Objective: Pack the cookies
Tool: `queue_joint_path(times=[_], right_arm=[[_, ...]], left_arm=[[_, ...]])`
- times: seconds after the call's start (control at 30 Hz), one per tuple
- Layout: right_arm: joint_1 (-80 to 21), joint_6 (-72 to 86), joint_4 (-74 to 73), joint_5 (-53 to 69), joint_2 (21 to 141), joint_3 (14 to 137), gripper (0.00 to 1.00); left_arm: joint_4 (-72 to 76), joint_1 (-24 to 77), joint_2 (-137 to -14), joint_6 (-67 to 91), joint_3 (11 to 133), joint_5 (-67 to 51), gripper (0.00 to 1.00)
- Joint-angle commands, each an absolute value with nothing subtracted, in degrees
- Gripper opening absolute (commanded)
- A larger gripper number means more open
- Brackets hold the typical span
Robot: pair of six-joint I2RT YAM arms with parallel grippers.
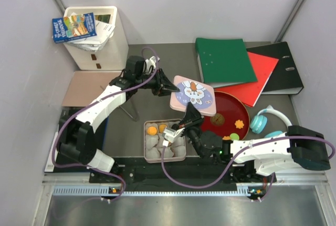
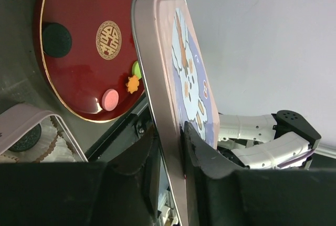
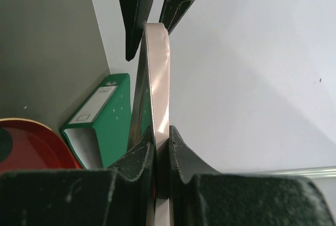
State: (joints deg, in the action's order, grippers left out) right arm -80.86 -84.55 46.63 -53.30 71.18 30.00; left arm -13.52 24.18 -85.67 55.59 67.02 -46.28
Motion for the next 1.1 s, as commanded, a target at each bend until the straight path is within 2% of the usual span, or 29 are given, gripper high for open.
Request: queue_joint_path(times=[0.0, 0.13, 0.2, 0.23, 0.3, 0.37, 0.47, 0.6, 0.67, 0.7, 0.73, 0.77, 0.8, 0.97, 1.07], right_arm=[[-81.4, -83.7, 50.6, -50.9, 70.4, 30.7, 0.0], [-81.4, -83.8, 51.0, -51.2, 70.0, 30.5, 0.01], [-81.5, -83.7, 51.2, -51.7, 69.8, 30.4, 0.26], [-81.5, -83.6, 51.6, -51.8, 69.7, 30.4, 0.36], [-81.4, -83.7, 52.1, -52.2, 69.4, 30.4, 0.51], [-81.4, -83.7, 52.6, -52.5, 69.3, 30.6, 0.61], [-81.5, -83.8, 54.1, -53.8, 68.9, 31.2, 0.68], [-81.6, -80.3, 52.9, -58.6, 67.9, 33.2, 0.74], [-81.6, -75.9, 46.3, -62.6, 66.4, 35.7, 0.75], [-82.1, -68.4, 40.7, -63.4, 65.2, 36.6, 0.75], [-82.7, -63.6, 34.5, -63.6, 62.9, 37.7, 0.75], [-82.8, -58.6, 21.8, -63.5, 61.7, 40.0, 0.76], [-83.0, -49.7, 16.7, -63.6, 60.8, 41.0, 0.77], [-83.1, -35.4, -3.4, -66.0, 58.3, 44.2, 0.8], [-83.0, -20.4, -14.9, -65.7, 56.9, 46.1, 0.8]], left_arm=[[-7.9, 26.1, -86.0, 54.1, 66.4, -53.7, 0.21], [-4.9, 26.2, -86.0, 55.6, 65.7, -55.4, 0.26], [-4.3, 26.1, -85.8, 56.2, 65.5, -55.6, 0.23], [-4.0, 26.1, -85.7, 56.3, 65.5, -55.5, 0.15], [-2.9, 26.1, -85.6, 56.8, 65.4, -55.6, 0.08], [-2.0, 26.0, -85.6, 57.3, 65.2, -55.4, 0.0], [-0.5, 25.5, -85.1, 58.9, 64.9, -54.4, 0.0], [9.3, 22.7, -84.2, 64.1, 64.6, -51.3, 0.0], [13.0, 20.6, -84.1, 68.1, 65.0, -49.8, 0.0], [15.6, 20.0, -84.3, 69.2, 65.6, -49.0, 0.0], [16.5, 19.2, -84.5, 70.6, 66.1, -47.0, 0.0], [17.6, 18.8, -84.7, 71.2, 66.6, -46.2, 0.0], [18.6, 18.5, -85.4, 71.8, 67.4, -45.6, 0.0], [27.2, 15.7, -87.3, 77.5, 68.6, -41.3, 0.0], [27.1, 14.3, -88.2, 77.8, 71.1, -41.7, 0.0]])
